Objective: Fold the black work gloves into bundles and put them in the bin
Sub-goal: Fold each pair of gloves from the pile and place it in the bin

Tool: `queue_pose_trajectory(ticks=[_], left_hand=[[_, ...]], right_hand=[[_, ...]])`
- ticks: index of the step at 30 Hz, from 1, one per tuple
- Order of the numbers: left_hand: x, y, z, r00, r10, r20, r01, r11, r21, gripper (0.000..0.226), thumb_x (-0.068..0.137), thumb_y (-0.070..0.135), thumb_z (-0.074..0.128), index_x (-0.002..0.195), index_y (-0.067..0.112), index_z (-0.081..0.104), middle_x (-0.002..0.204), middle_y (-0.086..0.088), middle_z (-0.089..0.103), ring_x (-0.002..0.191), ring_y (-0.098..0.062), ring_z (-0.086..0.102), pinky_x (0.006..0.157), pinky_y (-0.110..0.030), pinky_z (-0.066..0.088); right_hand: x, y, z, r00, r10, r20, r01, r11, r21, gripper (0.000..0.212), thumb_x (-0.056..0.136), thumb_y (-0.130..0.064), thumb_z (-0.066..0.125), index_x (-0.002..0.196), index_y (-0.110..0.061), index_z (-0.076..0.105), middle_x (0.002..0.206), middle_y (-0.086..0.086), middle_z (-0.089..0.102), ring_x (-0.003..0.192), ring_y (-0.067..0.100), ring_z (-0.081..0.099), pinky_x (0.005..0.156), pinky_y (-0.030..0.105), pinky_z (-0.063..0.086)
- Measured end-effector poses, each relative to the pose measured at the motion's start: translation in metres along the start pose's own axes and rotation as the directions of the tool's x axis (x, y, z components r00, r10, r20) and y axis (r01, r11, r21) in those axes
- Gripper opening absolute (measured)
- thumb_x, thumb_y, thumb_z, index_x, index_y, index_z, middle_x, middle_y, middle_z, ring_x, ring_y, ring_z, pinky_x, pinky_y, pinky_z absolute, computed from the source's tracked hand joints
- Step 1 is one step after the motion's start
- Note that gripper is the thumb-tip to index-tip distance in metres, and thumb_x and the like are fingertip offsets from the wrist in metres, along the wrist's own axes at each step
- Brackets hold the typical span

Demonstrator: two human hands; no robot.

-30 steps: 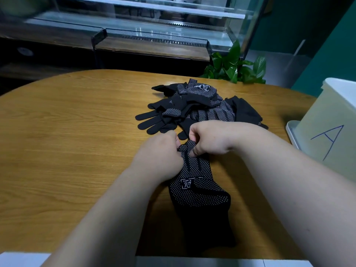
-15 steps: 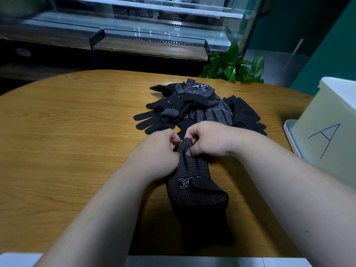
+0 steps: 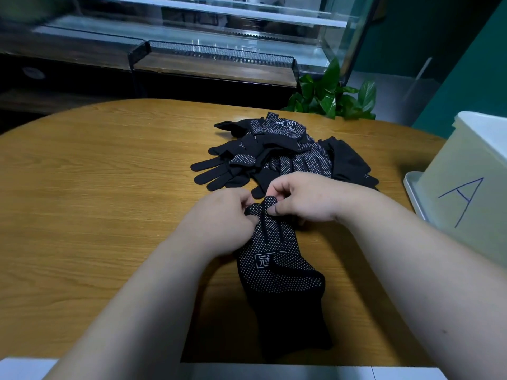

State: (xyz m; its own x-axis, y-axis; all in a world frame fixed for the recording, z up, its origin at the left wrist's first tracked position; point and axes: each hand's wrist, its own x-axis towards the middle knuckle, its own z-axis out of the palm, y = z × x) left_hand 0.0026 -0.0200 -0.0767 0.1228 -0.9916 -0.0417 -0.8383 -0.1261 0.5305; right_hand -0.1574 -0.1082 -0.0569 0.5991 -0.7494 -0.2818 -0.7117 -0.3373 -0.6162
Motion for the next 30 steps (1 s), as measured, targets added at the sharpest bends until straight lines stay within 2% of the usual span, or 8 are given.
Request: queue_pose_trajectory(ticks=[5,9,14,18,20,23,26,30], left_hand=[[0.001,-0.003,-0.003,0.999,-0.032,0.017,0.035,0.981,-0.193,0.009,0.086,0.032,0.075,0.083,0.028,0.067,0.077,0.01,0.063,0.067,-0.005,0.055,0.057,-0.02,0.039],[0.001,-0.005,-0.003,0.997,-0.073,0.02,0.076,0.935,-0.346,0.013,0.078,0.033,0.082,0.078,0.033,0.069,0.071,0.014,0.066,0.061,0.001,0.057,0.054,-0.014,0.04],[-0.008,-0.007,-0.005,0.998,-0.037,-0.042,0.01,0.856,-0.517,0.014,0.076,0.027,0.085,0.077,0.03,0.071,0.061,0.014,0.062,0.05,0.004,0.05,0.05,-0.008,0.037],[-0.022,-0.007,-0.003,0.991,0.045,-0.126,-0.097,0.886,-0.453,0.012,0.076,0.031,0.083,0.076,0.035,0.071,0.067,0.002,0.062,0.059,-0.007,0.05,0.061,-0.031,0.043],[-0.031,-0.005,-0.002,0.986,0.072,-0.152,-0.13,0.902,-0.412,0.014,0.077,0.033,0.082,0.075,0.039,0.069,0.073,0.002,0.067,0.065,-0.011,0.057,0.068,-0.035,0.048],[-0.044,-0.003,0.0,0.97,0.155,-0.187,-0.214,0.908,-0.36,0.02,0.077,0.032,0.082,0.073,0.044,0.066,0.082,0.01,0.07,0.08,-0.007,0.061,0.073,-0.025,0.048],[-0.053,-0.005,0.005,0.919,0.341,-0.197,-0.386,0.879,-0.279,0.024,0.078,0.024,0.082,0.078,0.044,0.067,0.085,0.018,0.068,0.087,0.002,0.061,0.073,-0.008,0.041],[-0.063,-0.012,0.013,0.874,0.469,-0.123,-0.484,0.831,-0.274,0.009,0.079,0.032,0.07,0.087,0.034,0.071,0.091,0.018,0.067,0.089,0.001,0.064,0.079,-0.017,0.048]], right_hand=[[-0.005,0.003,-0.002,0.999,-0.033,-0.034,0.033,0.999,-0.023,0.011,0.087,-0.026,0.076,0.082,-0.026,0.066,0.066,-0.012,0.06,0.059,0.008,0.056,0.064,0.035,0.056],[-0.017,0.005,-0.002,0.993,-0.065,-0.103,0.048,0.986,-0.162,0.009,0.085,-0.034,0.077,0.088,-0.031,0.07,0.081,-0.012,0.067,0.069,0.001,0.058,0.069,0.025,0.048],[-0.041,0.009,0.006,0.96,-0.112,-0.255,0.095,0.993,-0.076,0.011,0.084,-0.03,0.079,0.087,-0.032,0.069,0.082,-0.012,0.069,0.076,0.002,0.061,0.068,0.016,0.044],[-0.065,0.011,0.013,0.931,-0.1,-0.352,0.114,0.993,0.018,0.009,0.084,-0.028,0.079,0.088,-0.03,0.072,0.079,-0.013,0.07,0.072,0.005,0.063,0.07,0.021,0.047],[-0.077,0.011,0.017,0.914,-0.114,-0.389,0.135,0.991,0.026,0.012,0.082,-0.028,0.08,0.083,-0.035,0.07,0.082,-0.018,0.069,0.074,0.004,0.061,0.07,0.019,0.045],[-0.092,0.011,0.025,0.896,-0.159,-0.415,0.169,0.986,-0.014,0.023,0.082,-0.025,0.081,0.078,-0.042,0.066,0.084,-0.016,0.068,0.086,0.002,0.059,0.073,0.013,0.042],[-0.105,0.015,0.035,0.885,-0.199,-0.42,0.186,0.98,-0.071,0.026,0.083,-0.023,0.08,0.079,-0.044,0.066,0.084,-0.017,0.064,0.089,0.003,0.058,0.073,0.013,0.04],[-0.118,0.022,0.051,0.882,-0.216,-0.42,0.175,0.975,-0.134,0.018,0.085,-0.027,0.076,0.096,-0.039,0.07,0.089,-0.022,0.06,0.089,0.001,0.058,0.077,0.024,0.046]])
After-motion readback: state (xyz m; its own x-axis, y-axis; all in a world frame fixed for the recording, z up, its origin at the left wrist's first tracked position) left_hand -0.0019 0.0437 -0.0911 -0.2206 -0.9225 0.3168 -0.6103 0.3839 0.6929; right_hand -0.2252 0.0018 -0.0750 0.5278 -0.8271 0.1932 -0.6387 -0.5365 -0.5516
